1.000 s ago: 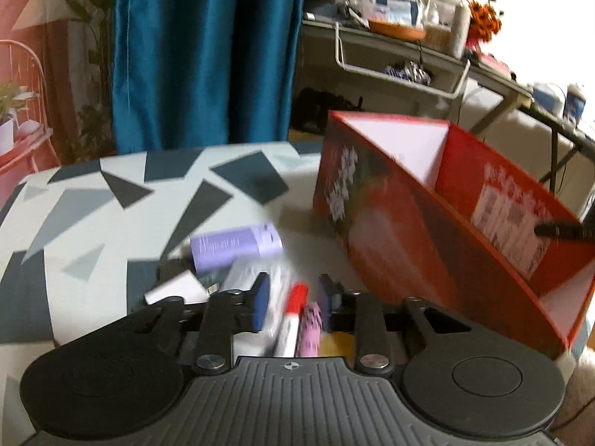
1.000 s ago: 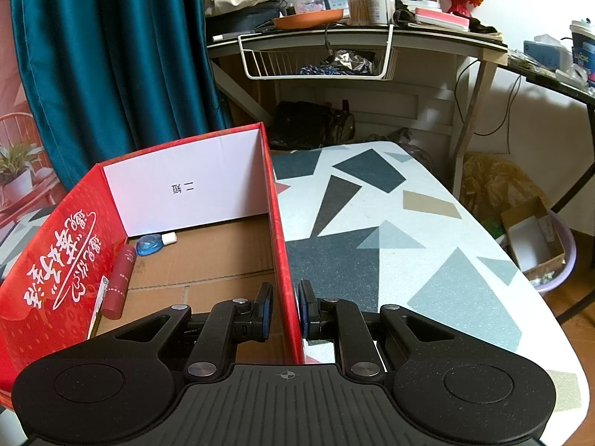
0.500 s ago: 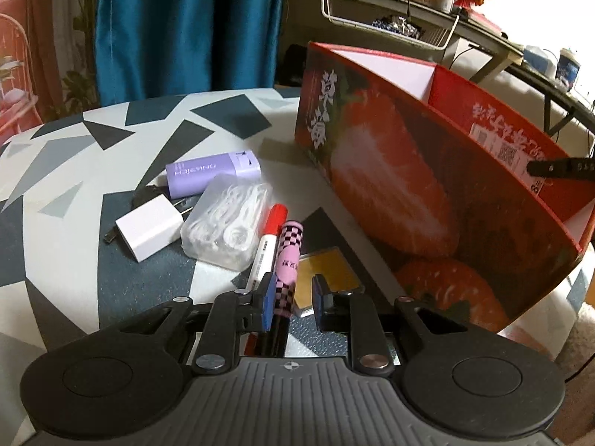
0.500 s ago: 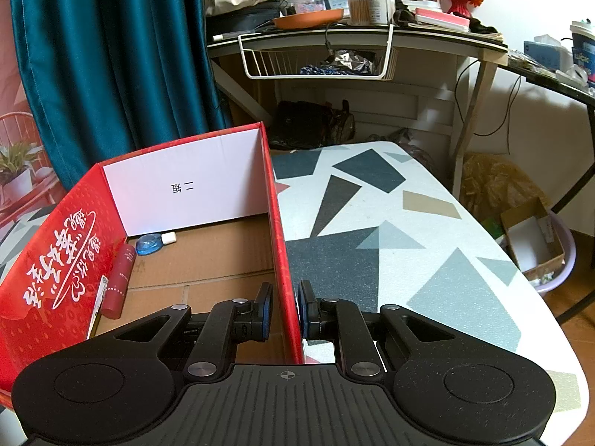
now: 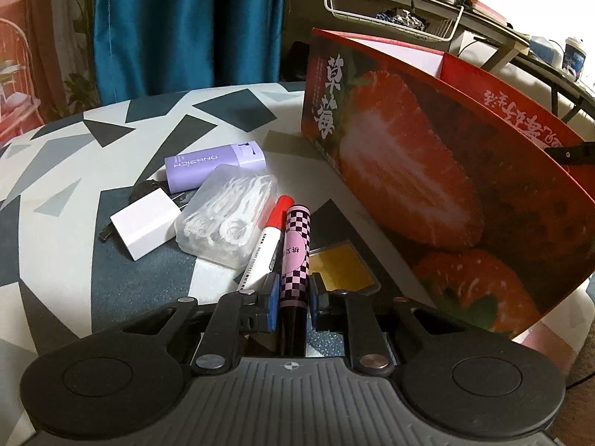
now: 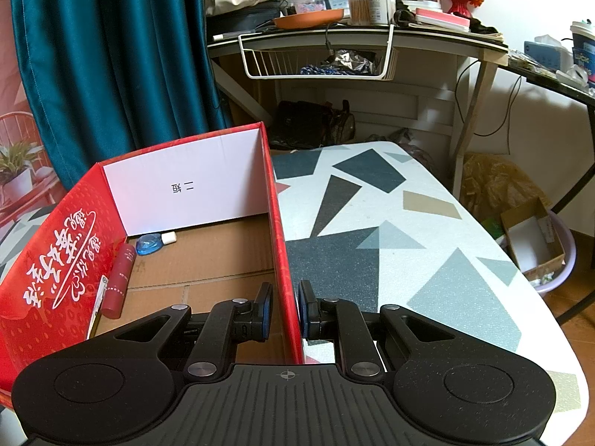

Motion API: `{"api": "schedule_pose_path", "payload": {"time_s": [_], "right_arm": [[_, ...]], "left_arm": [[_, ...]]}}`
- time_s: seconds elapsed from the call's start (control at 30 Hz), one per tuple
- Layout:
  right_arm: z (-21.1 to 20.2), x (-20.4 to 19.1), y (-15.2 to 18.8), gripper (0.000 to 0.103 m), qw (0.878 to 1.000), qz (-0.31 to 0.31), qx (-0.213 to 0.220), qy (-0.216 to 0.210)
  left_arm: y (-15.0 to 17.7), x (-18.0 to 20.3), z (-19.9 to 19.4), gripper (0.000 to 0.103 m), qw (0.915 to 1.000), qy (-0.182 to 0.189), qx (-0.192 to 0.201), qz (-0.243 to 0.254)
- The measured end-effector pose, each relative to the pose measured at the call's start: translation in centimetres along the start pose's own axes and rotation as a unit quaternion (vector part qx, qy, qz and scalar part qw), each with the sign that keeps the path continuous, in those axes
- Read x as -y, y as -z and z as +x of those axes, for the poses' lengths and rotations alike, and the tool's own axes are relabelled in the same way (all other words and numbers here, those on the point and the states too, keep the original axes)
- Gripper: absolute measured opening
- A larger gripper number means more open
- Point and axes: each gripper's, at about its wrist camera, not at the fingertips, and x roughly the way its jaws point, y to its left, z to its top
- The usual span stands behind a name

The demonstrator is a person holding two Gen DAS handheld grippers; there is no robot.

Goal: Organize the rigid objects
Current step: 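Move the left tool back and grasp the pink checkered marker, then carry the pink marker with the left gripper into the red box and release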

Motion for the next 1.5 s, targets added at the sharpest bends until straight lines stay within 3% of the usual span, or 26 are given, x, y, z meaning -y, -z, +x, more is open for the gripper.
{"api": "schedule_pose_path", "payload": {"time_s": [0.37, 0.73, 1.13, 1.37, 1.5], "right_arm": [[0.0, 0.0, 0.0, 0.014, 1.000, 0.000, 0.000, 0.000], [0.0, 0.0, 0.0, 0.014, 1.000, -0.002, 0.000, 0.001], [-0.1, -0.1, 0.0, 0.013, 1.000, -0.005, 0.002, 0.005], [-0.1, -0.1, 0.0, 0.013, 1.000, -0.005, 0.002, 0.005], [-0.1, -0.1, 0.1, 0.013, 1.000, -0.005, 0.003, 0.005]], "left_arm": [[0.0, -0.1, 0.0, 0.017, 0.9999, 0.003, 0.007, -0.008], [-1.8, -1.1, -1.7, 0.017, 0.9986, 0.004, 0.040, -0.034], [-9.8, 1.1, -4.2, 0.017, 0.9917, 0.037, 0.123, -0.001], [-14.5, 4.5, -2.7, 0.017, 0.9861, 0.052, 0.155, 0.031], [-15.5, 6.9, -0.8, 0.017, 0.9863, 0.062, 0.147, 0.043]]}}
